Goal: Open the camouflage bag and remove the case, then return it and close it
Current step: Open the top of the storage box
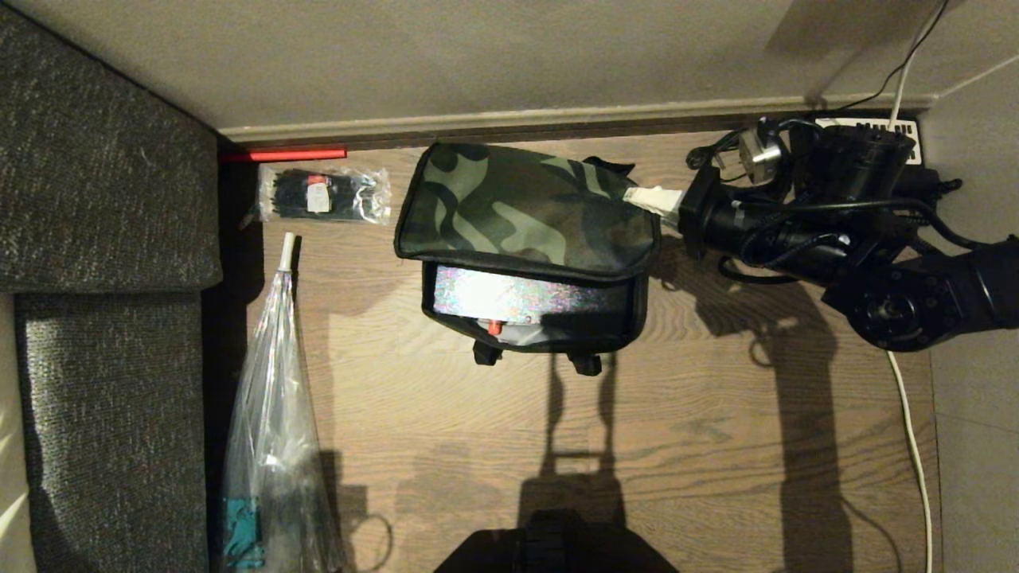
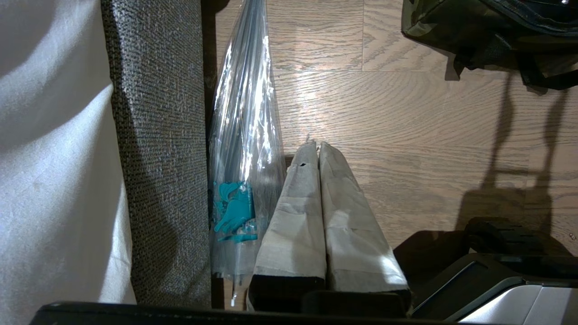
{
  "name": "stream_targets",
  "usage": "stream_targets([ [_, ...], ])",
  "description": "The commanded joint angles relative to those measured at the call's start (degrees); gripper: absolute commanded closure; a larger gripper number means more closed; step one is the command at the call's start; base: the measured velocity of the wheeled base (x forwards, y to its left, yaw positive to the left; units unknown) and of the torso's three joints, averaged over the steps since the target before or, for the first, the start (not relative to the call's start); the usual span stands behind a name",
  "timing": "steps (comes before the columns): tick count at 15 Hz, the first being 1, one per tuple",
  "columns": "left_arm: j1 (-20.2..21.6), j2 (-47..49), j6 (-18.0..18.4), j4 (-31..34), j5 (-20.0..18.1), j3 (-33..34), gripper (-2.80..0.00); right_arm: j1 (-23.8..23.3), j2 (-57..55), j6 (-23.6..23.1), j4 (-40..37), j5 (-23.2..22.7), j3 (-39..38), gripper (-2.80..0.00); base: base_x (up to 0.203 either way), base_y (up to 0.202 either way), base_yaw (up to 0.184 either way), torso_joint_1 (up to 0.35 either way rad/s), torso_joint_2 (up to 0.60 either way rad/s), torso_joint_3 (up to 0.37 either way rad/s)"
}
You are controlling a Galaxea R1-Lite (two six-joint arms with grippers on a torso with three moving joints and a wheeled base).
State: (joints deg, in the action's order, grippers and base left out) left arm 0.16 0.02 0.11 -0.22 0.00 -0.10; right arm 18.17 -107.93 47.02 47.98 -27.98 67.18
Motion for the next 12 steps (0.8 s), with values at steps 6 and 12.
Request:
stream_targets([
  [6, 0.0, -0.1, 0.0, 0.0, 0.0, 0.0, 0.00, -0.8, -1.1, 4.1, 1.9, 0.4, 3.1, -2.80, 0.000, 0.000, 0.000, 0.000, 0.00, 0.000],
  [12, 0.0, -0.1, 0.0, 0.0, 0.0, 0.0, 0.00, -3.3, -1.5, 9.2, 5.5, 0.4, 7.0, -2.80, 0.000, 0.000, 0.000, 0.000, 0.00, 0.000],
])
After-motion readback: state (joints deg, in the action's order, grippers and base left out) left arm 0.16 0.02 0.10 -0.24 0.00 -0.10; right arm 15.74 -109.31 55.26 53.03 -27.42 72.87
